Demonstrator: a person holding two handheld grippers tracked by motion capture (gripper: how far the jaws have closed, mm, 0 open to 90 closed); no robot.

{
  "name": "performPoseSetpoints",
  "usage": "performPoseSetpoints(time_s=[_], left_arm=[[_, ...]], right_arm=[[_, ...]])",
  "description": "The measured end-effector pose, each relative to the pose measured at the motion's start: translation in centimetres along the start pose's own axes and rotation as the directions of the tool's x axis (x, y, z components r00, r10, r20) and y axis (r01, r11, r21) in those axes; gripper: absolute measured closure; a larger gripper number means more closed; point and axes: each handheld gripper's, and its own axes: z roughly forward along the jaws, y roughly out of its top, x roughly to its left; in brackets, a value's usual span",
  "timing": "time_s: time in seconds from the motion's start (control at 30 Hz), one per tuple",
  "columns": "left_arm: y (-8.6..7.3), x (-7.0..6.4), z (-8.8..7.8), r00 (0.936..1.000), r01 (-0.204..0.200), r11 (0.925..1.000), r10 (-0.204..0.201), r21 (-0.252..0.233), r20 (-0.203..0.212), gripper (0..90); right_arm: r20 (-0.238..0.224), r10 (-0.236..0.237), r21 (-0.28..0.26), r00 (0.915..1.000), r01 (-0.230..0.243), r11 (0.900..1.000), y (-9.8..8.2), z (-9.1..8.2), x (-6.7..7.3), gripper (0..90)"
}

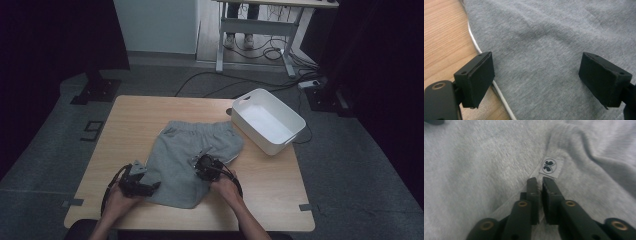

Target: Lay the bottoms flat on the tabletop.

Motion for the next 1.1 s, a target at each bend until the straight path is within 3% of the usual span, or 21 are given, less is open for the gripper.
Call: performPoseSetpoints(time_s=[0.1,0.17,0.23,0.33,0.37,0.47,0.63,0.67,0.77,0.8,0.83,1.03,1.1], left_arm=[[0.0,0.0,0.0,1.0,-0.001,1.0,0.001,0.001,0.001,12.3],[0.0,0.0,0.0,1.0,-0.001,1.0,0.001,0.001,0.001,12.3],[0.0,0.0,0.0,1.0,-0.001,1.0,0.001,0.001,0.001,12.3],[0.0,0.0,0.0,1.0,0.0,1.0,0.0,0.0,0.0,12.3],[0.0,0.0,0.0,1.0,0.0,1.0,0.0,0.0,0.0,12.4],[0.0,0.0,0.0,1.0,0.0,1.0,0.0,0.0,0.0,12.3],[0.0,0.0,0.0,1.0,0.0,1.0,0.0,0.0,0.0,12.4],[0.0,0.0,0.0,1.0,0.0,1.0,0.0,0.0,0.001,12.4],[0.0,0.0,0.0,1.0,0.001,1.0,-0.001,-0.001,0.001,12.8],[0.0,0.1,0.0,1.0,0.0,1.0,0.0,-0.002,0.001,12.8],[0.0,0.1,0.0,1.0,0.0,1.0,0.0,-0.003,0.0,13.2],[-0.1,0.2,-0.1,1.0,0.003,1.0,-0.003,-0.009,0.003,15.1],[-0.1,0.3,-0.2,1.0,0.002,1.0,-0.002,-0.009,0.002,16.5]], right_arm=[[0.017,0.02,-0.038,0.9997,-0.019,0.999,-0.7,-1.7,-0.1,85.5],[0.027,0.04,-0.074,0.9988,-0.037,0.997,-1.8,-3.7,-0.4,85.6],[0.037,0.049,-0.086,0.9981,-0.046,0.995,-2.3,-4.4,-0.5,85.6],[0.062,0.08,-0.11,0.9949,-0.073,0.991,-3.9,-6.6,-1.2,85.6],[0.086,0.107,-0.125,0.9905,-0.096,0.987,-5.6,-8.3,-1.9,85.6],[0.107,0.135,-0.139,0.985,-0.12,0.983,-7.2,-9.5,-2.6,85.6],[0.141,0.244,-0.146,0.9594,-0.224,0.964,-12.0,-11.7,-4.2,85.9],[0.152,0.275,-0.149,0.9494,-0.253,0.956,-13.5,-12.3,-4.5,86.1],[0.185,0.309,-0.145,0.9331,-0.285,0.948,-15.4,-13.0,-4.7,86.3],[0.185,0.309,-0.145,0.9331,-0.285,0.948,-15.4,-13.0,-4.7,86.3],[0.204,0.315,-0.139,0.927,-0.291,0.947,-16.0,-13.1,-4.9,86.3],[0.299,0.387,-0.112,0.8722,-0.37,0.922,-19.9,-13.1,-6.9,86.5],[0.282,0.418,-0.116,0.8637,-0.401,0.908,-21.0,-12.8,-7.4,86.4]])
